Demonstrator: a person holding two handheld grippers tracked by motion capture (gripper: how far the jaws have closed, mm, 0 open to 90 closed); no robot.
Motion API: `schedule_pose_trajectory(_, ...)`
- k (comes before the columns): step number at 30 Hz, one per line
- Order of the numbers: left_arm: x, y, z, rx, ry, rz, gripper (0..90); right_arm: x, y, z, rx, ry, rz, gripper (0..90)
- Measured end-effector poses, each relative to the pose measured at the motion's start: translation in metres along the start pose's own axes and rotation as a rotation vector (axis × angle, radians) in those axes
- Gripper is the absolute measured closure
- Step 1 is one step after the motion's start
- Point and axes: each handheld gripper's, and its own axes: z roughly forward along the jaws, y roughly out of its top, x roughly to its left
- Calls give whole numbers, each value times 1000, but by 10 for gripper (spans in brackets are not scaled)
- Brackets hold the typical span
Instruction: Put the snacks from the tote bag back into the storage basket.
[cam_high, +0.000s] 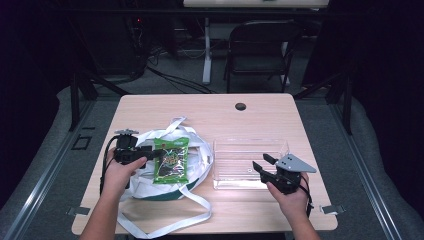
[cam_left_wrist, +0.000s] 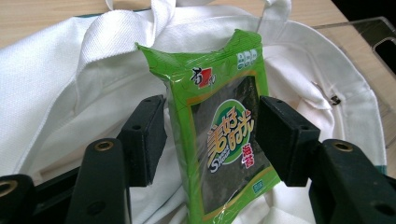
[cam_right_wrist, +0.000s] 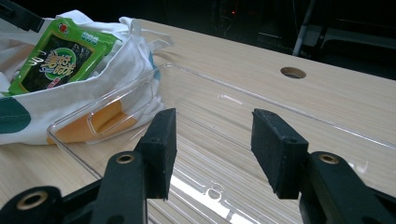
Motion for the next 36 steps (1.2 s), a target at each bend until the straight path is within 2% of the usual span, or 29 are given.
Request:
schedule_pose_trajectory(6, 2, -2, 4, 4, -12, -15, 415, 1, 0, 0, -16, 0, 5, 502)
schedule_pose_trajectory(21, 5, -8, 20, 34, -25, -50, 416, 3, 0, 0, -8, 5, -4, 500)
schedule_pose_trajectory(28, 5, -9, 26, 49, -28, -45, 416, 4, -1, 0, -4, 9, -11, 500)
schedule_pose_trajectory(36, 7, -11, 31, 56, -43, -57, 412, 4, -1, 0, 0, 9, -15, 499)
